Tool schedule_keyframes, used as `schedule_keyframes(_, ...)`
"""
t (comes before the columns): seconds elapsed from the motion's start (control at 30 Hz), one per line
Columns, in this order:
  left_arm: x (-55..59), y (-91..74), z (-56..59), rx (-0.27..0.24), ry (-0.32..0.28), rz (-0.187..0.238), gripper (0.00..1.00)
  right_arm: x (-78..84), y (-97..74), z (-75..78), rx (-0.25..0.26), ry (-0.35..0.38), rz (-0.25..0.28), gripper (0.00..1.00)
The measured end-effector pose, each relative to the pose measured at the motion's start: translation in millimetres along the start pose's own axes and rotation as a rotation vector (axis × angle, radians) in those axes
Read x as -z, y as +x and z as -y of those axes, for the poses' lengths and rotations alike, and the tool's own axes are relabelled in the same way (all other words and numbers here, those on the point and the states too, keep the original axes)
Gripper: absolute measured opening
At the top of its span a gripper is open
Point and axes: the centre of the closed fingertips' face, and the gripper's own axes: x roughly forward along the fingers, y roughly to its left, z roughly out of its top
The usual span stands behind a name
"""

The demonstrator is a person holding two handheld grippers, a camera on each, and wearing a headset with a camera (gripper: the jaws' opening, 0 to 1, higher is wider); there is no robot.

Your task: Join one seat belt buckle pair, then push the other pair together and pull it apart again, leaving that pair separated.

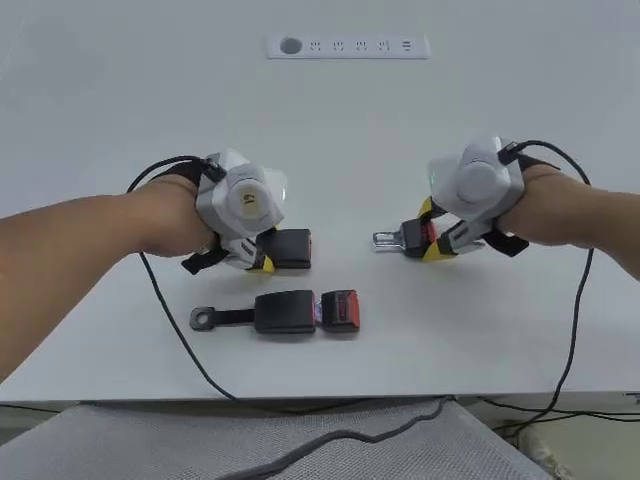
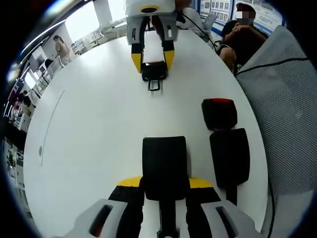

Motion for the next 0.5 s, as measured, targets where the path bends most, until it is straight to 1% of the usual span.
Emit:
schedule_keyframes(0.07,0.9,1.3,-0.4,0.001,-0.004,0.003,0.33,-9.4,1.5,-3.7,-0.006,-0.01,0.013,0.31)
schedule_keyframes(0.2,0.4,0.8,1.1,-0.004,-0.008,0.006,0.33,-15.7,10.2,0.5,-0.012,-0.019,0.031,0.31)
schedule_keyframes(0.27,-0.2,0.0,2.0,-0.009,-0.012,0.003,0.33,-21.4,8.6,-2.0,-0.01,-0.025,0.032,0.31)
schedule_keyframes(0.4,-0.5,-0.1,2.3,-0.011,-0.017,-0.001,0.33,-25.8,10.0,-2.8,-0.003,-0.026,0.028,0.31)
schedule_keyframes(0.5,-0.6,0.8,1.3,-0.003,-0.015,-0.017,0.33,-28.6,13.6,-2.4,-0.006,-0.03,0.029,0.31)
